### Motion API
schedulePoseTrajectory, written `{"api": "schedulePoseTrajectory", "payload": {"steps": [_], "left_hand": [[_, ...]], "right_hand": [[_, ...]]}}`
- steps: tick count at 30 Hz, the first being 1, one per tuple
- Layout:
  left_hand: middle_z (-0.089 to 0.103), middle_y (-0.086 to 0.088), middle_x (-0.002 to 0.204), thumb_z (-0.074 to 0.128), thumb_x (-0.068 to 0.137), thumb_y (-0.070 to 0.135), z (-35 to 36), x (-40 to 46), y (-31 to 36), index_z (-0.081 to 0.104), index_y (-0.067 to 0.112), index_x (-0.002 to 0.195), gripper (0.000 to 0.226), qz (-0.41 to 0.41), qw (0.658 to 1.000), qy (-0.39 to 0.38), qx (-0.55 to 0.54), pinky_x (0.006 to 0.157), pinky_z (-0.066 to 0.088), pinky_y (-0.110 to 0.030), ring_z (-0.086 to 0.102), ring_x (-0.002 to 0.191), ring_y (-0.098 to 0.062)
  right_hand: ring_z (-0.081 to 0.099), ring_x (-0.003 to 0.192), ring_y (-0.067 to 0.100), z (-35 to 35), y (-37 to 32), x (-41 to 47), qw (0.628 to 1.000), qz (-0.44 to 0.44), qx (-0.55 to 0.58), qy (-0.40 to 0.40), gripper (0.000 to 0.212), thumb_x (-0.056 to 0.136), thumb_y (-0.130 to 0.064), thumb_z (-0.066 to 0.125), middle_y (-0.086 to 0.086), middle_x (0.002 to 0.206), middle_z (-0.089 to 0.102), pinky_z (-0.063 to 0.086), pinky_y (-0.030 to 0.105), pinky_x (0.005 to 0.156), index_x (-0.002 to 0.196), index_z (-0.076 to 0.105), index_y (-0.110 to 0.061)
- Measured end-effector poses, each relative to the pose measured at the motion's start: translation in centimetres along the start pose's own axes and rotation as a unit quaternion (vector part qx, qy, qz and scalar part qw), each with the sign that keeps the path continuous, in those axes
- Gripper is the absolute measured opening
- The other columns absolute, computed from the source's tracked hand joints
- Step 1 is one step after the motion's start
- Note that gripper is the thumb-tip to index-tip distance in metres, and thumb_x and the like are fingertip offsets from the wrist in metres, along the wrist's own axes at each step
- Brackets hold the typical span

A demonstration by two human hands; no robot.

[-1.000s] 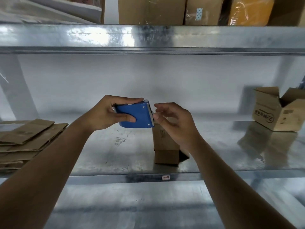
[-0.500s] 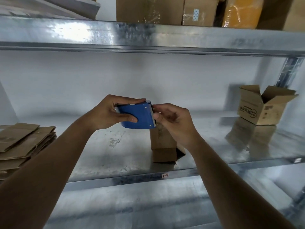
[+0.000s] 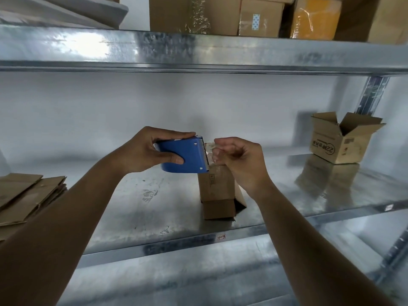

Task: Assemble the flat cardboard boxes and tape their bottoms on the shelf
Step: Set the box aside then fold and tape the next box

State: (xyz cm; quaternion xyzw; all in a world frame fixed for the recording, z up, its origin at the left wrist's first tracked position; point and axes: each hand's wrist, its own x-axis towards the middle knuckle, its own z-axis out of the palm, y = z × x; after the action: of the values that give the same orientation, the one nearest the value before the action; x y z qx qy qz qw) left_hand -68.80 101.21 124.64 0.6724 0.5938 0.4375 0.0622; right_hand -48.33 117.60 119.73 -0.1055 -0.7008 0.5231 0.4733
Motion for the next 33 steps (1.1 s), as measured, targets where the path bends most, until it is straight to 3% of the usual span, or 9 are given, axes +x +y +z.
{"api": "schedulePoseTrajectory", "payload": {"steps": [3, 6, 9, 11, 13, 15, 19, 28, 33], "left_hand": [[0.069, 0.027, 0.126, 0.079, 0.079, 0.02, 0.0, 0.4, 0.0, 0.063, 0.036, 0.134, 0.059, -0.015, 0.999, -0.03, 0.004, 0.09, 0.055, -0.017, 0.063, 0.119, -0.001], [0.066, 0.023, 0.132, 0.078, 0.083, 0.025, -0.3, 0.7, -0.2, 0.06, 0.04, 0.139, 0.061, -0.021, 0.997, -0.07, 0.036, 0.099, 0.057, -0.027, 0.062, 0.123, -0.006], [0.066, 0.026, 0.132, 0.079, 0.082, 0.032, -1.1, 0.8, -0.4, 0.059, 0.048, 0.138, 0.061, -0.036, 0.994, -0.083, 0.052, 0.1, 0.058, -0.037, 0.062, 0.122, -0.005], [0.066, 0.026, 0.132, 0.079, 0.082, 0.039, -2.1, 0.5, -1.0, 0.059, 0.048, 0.139, 0.062, -0.043, 0.993, -0.087, 0.069, 0.101, 0.057, -0.041, 0.062, 0.121, -0.004], [0.066, 0.027, 0.131, 0.081, 0.08, 0.055, -3.2, 0.0, -1.7, 0.059, 0.052, 0.137, 0.061, -0.053, 0.992, -0.086, 0.078, 0.1, 0.057, -0.04, 0.063, 0.12, -0.003], [0.066, 0.026, 0.131, 0.08, 0.075, 0.067, -3.8, -0.3, -2.3, 0.059, 0.054, 0.137, 0.067, -0.063, 0.991, -0.085, 0.078, 0.095, 0.058, -0.036, 0.063, 0.119, -0.003], [0.066, 0.029, 0.128, 0.082, 0.083, 0.035, -3.3, 0.0, -3.1, 0.06, 0.047, 0.139, 0.061, -0.076, 0.989, -0.101, 0.083, 0.087, 0.054, -0.019, 0.062, 0.115, 0.003], [0.065, 0.029, 0.129, 0.082, 0.083, 0.038, -2.4, 0.8, -5.5, 0.059, 0.049, 0.139, 0.061, -0.093, 0.985, -0.117, 0.092, 0.092, 0.056, -0.027, 0.062, 0.115, 0.002], [0.063, 0.039, 0.121, 0.082, 0.082, 0.04, -1.9, 1.4, -6.2, 0.059, 0.058, 0.132, 0.058, -0.107, 0.982, -0.124, 0.099, 0.079, 0.054, -0.018, 0.061, 0.109, 0.009]], "right_hand": [[0.078, 0.078, 0.019, 0.2, 0.2, 0.2, 0.998, 0.019, -0.04, 0.048, 0.017, 0.088, 0.0, 0.079, 0.002, 0.086, 0.08, 0.064, 0.039, 0.084, 0.102, 0.079, -0.011], [0.074, 0.07, 0.01, 0.9, 0.0, 0.0, 0.993, 0.024, -0.086, 0.079, 0.015, 0.09, 0.005, 0.075, 0.002, 0.083, 0.079, 0.062, 0.024, 0.073, 0.096, 0.08, -0.007], [0.072, 0.071, 0.003, 1.0, -0.4, -0.2, 0.98, 0.004, -0.172, 0.104, 0.028, 0.087, 0.01, 0.07, -0.009, 0.076, 0.077, 0.055, 0.012, 0.07, 0.083, 0.08, -0.016], [0.072, 0.071, 0.003, 0.0, -0.7, -0.2, 0.968, 0.01, -0.21, 0.138, 0.044, 0.085, 0.012, 0.065, -0.016, 0.067, 0.073, 0.059, 0.016, 0.074, 0.073, 0.074, -0.029], [0.073, 0.065, 0.009, -1.3, -0.8, 0.0, 0.966, 0.039, -0.199, 0.162, 0.041, 0.086, 0.014, 0.062, -0.01, 0.066, 0.074, 0.063, 0.03, 0.075, 0.078, 0.075, -0.024], [0.074, 0.065, 0.016, -2.0, -0.9, -0.1, 0.964, 0.062, -0.205, 0.161, 0.033, 0.088, 0.014, 0.06, -0.003, 0.068, 0.075, 0.064, 0.035, 0.075, 0.086, 0.076, -0.014], [0.073, 0.067, 0.014, -1.7, -0.4, -0.5, 0.949, 0.074, -0.273, 0.141, 0.033, 0.09, 0.011, 0.056, -0.002, 0.072, 0.076, 0.062, 0.031, 0.077, 0.095, 0.075, -0.015], [0.071, 0.063, 0.009, -2.1, 0.6, 0.2, 0.945, 0.077, -0.291, 0.132, 0.037, 0.09, 0.015, 0.052, 0.003, 0.076, 0.075, 0.056, 0.015, 0.062, 0.095, 0.074, -0.014], [0.075, 0.066, 0.016, -2.9, 1.1, 1.1, 0.951, 0.151, -0.252, 0.098, 0.022, 0.091, 0.008, 0.069, 0.004, 0.076, 0.076, 0.064, 0.036, 0.072, 0.097, 0.071, -0.013]]}}
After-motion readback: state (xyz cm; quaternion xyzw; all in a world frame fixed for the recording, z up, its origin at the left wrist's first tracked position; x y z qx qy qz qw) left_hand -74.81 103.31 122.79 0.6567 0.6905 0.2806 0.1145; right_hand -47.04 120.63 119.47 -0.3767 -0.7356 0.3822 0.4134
